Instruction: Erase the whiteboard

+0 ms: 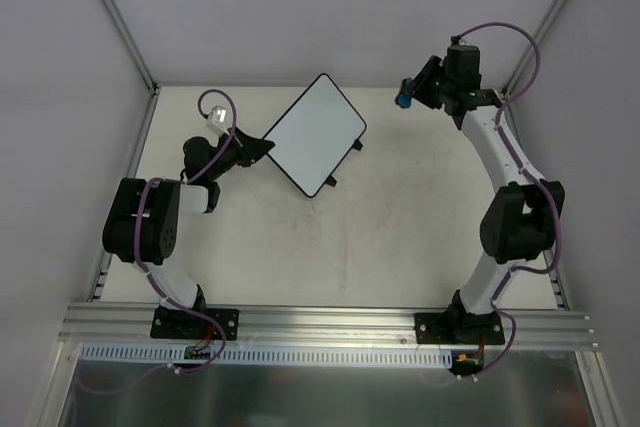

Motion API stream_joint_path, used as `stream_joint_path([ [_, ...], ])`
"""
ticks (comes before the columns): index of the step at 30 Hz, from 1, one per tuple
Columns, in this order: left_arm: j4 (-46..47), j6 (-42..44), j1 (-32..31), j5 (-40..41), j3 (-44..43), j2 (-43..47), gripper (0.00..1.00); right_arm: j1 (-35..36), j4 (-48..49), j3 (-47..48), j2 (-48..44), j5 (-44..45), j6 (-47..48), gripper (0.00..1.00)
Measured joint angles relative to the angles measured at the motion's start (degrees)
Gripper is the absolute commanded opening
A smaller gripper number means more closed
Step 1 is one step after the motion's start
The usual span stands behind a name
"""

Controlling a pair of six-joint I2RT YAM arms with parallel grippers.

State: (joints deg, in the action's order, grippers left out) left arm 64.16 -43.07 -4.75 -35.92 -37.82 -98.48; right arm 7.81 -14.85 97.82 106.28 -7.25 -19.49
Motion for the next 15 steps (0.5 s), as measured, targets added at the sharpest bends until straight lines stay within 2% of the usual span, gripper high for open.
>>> stream_joint_path([
  [5,0.8,-1.1,0.7,-1.2,-0.4,-1.2,0.00,7.1,-6.1,-11.1,-9.9,3.3,8.7,0.00],
  [9,1.1,-1.7,1.2,-2.2,-1.1,-2.0,0.00,15.0,-10.0,-20.0,-11.0,6.6,12.8,0.00],
  [15,1.1,-2.5,1.5,-4.0,-2.0,-2.6,0.00,20.0,-16.1,-27.4,-11.0,13.0,16.3,0.00],
])
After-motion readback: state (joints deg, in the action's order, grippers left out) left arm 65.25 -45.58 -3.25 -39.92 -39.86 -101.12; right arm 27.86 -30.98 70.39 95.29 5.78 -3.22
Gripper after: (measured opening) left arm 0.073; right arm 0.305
